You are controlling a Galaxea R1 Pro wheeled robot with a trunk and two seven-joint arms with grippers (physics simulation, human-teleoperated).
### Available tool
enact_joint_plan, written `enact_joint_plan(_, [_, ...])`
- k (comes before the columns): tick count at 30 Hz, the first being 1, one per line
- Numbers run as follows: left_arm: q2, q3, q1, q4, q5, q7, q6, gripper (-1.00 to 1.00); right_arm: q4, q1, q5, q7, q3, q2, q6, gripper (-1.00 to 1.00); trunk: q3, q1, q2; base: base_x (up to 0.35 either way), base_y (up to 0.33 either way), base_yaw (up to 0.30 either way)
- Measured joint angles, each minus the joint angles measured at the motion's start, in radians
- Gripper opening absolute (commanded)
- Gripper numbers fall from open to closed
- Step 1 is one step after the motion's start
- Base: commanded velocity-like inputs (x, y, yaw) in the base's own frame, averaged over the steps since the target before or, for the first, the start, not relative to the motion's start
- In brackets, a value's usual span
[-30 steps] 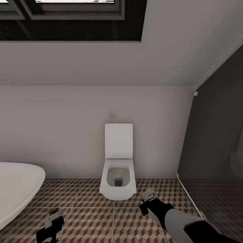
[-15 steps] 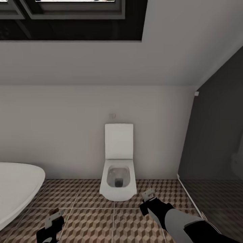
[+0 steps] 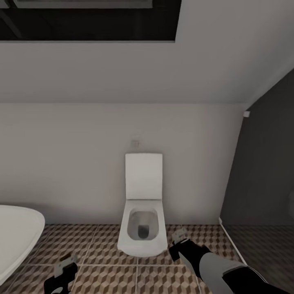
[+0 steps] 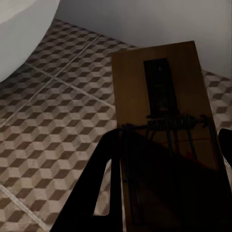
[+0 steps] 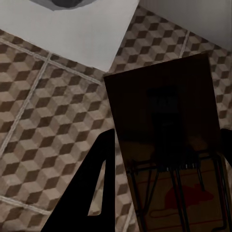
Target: Take the four mousetraps from the cabinet in the bathroom and place them on the bathroom floor. Make sure all four end up on the same floor surface, and ensure that at least two of them are either under or directly next to the same bathroom sink.
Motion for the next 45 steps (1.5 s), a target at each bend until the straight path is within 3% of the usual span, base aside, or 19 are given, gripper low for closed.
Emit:
enact_joint_plan(9, [0.000, 0.000, 0.000, -0.001, 0.003, 0.000, -0.003, -1.00, 0.000, 0.000, 0.000, 0.000, 0.000, 0.000, -0.006, -1.00, 0.000, 0.000, 0.000, 0.175, 0.000, 0.000])
enact_joint_plan(45, [0.003, 0.000, 0.000, 0.000, 0.006, 0.000, -0.006, -1.00, 0.000, 0.000, 0.001, 0.000, 0.000, 0.000, -0.026, -1.00, 0.000, 0.001, 0.000, 0.003, 0.000, 0.000])
